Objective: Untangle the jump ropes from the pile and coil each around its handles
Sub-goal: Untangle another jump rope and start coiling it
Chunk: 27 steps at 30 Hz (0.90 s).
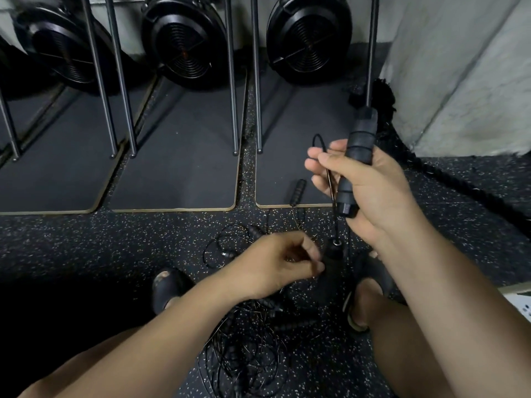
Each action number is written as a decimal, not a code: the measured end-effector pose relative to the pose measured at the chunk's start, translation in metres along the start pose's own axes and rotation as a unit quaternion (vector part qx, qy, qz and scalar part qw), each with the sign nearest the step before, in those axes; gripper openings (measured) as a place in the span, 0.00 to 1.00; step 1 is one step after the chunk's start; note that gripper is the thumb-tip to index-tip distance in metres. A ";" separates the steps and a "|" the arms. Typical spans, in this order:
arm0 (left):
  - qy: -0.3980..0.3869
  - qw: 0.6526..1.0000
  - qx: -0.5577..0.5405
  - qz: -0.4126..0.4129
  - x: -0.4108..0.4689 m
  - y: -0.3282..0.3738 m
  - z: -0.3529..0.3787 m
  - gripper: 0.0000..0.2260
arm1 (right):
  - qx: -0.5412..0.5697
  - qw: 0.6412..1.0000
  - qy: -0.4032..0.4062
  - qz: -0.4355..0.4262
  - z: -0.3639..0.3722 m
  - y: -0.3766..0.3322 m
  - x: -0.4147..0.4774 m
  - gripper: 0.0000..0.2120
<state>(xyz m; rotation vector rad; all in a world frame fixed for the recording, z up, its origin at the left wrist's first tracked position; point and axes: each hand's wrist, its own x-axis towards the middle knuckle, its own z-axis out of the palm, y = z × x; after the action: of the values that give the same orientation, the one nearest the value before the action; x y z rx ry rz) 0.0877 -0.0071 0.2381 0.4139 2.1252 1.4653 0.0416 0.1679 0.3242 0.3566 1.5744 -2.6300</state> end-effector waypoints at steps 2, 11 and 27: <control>0.010 0.999 -0.038 0.005 0.001 0.004 0.004 0.13 | 0.005 1.000 0.003 0.002 0.001 0.000 0.000 0.12; 0.083 0.995 0.044 0.020 0.013 -0.003 0.015 0.23 | 0.031 0.999 0.014 0.013 0.013 0.005 0.001 0.12; 0.117 0.992 -0.040 -0.018 0.009 0.020 -0.017 0.10 | -0.100 0.995 0.021 0.012 -0.009 0.018 0.011 0.12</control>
<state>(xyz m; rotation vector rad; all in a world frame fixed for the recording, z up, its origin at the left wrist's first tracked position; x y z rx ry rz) 0.0694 -0.0082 0.2593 0.1815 2.2302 1.6406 0.0350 0.1676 0.3020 0.4183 1.8148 -2.4329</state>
